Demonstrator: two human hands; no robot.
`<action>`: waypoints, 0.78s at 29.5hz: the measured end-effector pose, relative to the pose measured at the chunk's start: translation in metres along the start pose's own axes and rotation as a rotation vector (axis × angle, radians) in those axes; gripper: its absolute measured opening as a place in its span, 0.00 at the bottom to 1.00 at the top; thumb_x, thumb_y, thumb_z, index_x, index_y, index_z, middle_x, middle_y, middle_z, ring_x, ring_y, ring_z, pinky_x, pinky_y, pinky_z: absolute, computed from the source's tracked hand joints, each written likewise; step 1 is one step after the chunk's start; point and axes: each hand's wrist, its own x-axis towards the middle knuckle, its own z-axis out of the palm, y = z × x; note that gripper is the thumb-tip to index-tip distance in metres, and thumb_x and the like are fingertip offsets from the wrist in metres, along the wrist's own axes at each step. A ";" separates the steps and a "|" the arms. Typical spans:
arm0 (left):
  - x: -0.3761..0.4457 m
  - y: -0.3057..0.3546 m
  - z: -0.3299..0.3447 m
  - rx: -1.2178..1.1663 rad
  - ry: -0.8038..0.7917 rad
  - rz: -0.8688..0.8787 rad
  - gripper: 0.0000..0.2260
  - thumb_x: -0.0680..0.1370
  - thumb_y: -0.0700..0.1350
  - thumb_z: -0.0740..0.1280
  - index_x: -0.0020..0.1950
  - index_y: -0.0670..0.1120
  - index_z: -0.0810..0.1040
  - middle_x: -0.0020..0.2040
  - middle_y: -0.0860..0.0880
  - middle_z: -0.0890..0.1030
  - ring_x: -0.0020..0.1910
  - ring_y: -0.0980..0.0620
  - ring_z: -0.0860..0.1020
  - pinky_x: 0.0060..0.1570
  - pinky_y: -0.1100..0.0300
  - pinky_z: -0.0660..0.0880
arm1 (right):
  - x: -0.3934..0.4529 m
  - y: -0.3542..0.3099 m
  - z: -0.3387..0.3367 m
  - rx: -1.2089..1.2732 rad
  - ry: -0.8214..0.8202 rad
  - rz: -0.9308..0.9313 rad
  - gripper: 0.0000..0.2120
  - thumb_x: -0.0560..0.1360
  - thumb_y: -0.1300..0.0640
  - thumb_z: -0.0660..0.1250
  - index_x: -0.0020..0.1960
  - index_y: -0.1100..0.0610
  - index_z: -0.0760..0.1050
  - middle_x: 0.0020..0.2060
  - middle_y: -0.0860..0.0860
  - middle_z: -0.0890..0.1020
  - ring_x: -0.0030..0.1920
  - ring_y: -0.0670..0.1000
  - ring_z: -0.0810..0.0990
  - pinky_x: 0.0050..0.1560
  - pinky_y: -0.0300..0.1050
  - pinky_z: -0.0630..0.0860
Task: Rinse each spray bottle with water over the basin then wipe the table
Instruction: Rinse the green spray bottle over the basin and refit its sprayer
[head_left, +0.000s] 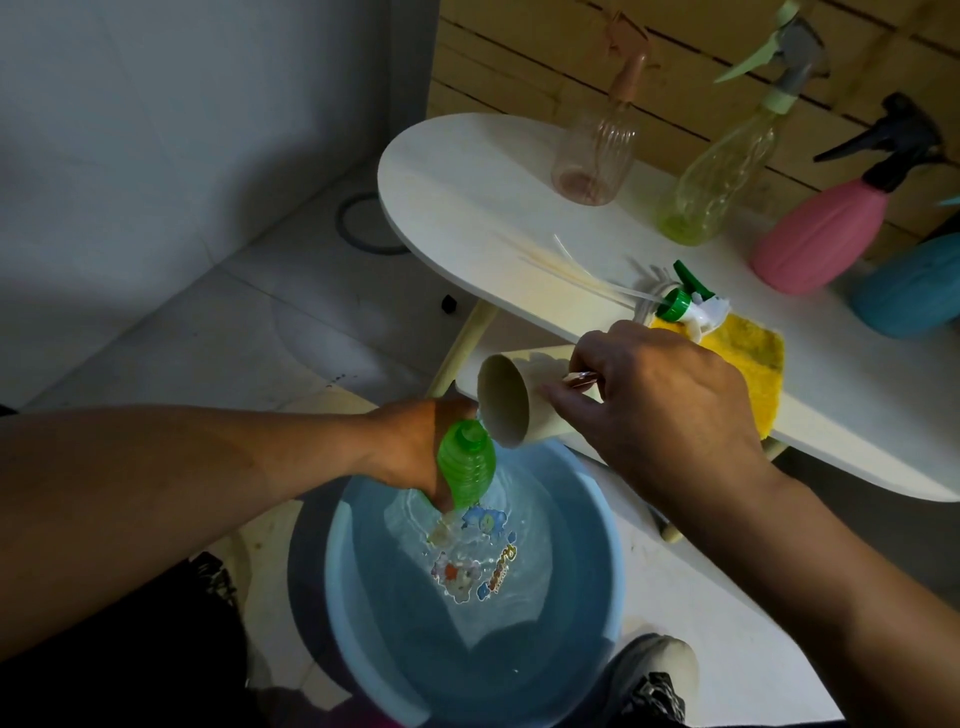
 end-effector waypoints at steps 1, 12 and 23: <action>0.000 -0.001 0.001 0.004 0.002 0.000 0.35 0.62 0.49 0.86 0.62 0.55 0.70 0.48 0.62 0.76 0.46 0.60 0.78 0.41 0.70 0.72 | 0.000 0.000 0.000 -0.006 0.006 -0.008 0.14 0.77 0.40 0.66 0.42 0.49 0.77 0.38 0.47 0.77 0.40 0.54 0.77 0.31 0.44 0.65; -0.001 0.000 0.001 -0.024 -0.002 0.032 0.35 0.62 0.48 0.85 0.63 0.53 0.71 0.51 0.59 0.79 0.49 0.58 0.80 0.47 0.67 0.76 | -0.002 -0.001 0.001 -0.077 0.061 -0.089 0.12 0.74 0.44 0.72 0.41 0.51 0.78 0.35 0.49 0.77 0.36 0.55 0.77 0.30 0.41 0.60; 0.004 0.002 0.002 -0.004 0.004 0.035 0.31 0.63 0.46 0.85 0.52 0.60 0.66 0.46 0.60 0.76 0.42 0.65 0.76 0.36 0.76 0.69 | -0.006 -0.004 -0.002 -0.141 0.090 -0.166 0.11 0.74 0.46 0.73 0.41 0.53 0.77 0.35 0.50 0.76 0.36 0.56 0.77 0.31 0.40 0.57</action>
